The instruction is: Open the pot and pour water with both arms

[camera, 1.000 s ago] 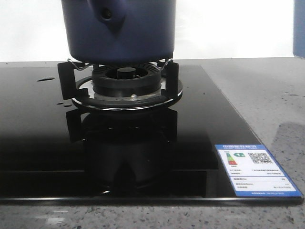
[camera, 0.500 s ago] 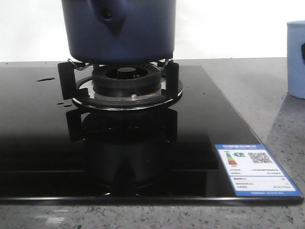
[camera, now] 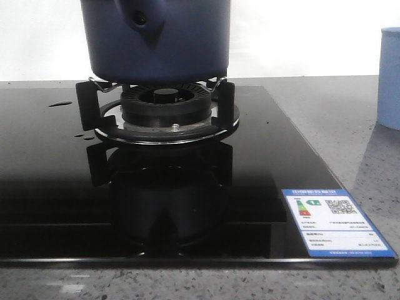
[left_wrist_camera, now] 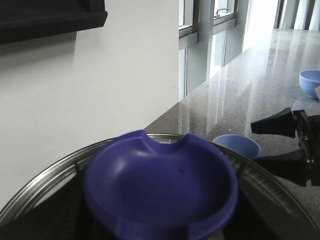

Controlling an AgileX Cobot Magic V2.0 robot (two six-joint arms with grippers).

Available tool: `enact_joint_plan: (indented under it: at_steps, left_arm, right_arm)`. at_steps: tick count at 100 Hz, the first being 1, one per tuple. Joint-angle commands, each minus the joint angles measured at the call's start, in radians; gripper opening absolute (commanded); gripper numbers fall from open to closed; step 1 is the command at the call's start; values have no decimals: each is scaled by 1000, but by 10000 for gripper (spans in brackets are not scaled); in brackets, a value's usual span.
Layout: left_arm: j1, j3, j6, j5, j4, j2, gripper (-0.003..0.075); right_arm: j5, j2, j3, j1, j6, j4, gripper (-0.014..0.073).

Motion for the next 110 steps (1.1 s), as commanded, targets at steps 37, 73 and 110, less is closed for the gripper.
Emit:
enact_joint_plan:
  at_steps: [37,73,110]
  left_arm:
    - [-87,-38,94,-28,-121,103,302]
    - [-87,-38,123,-123,-145,153,302]
    - [-85,-38,123,-133,-175,205,302]
  right_arm:
    - [26,-397,-22,-8,50,10,652]
    - [62,-495,-22,-8,122,13,-67]
    - [62,-495,-22,-8,122,13,-67]
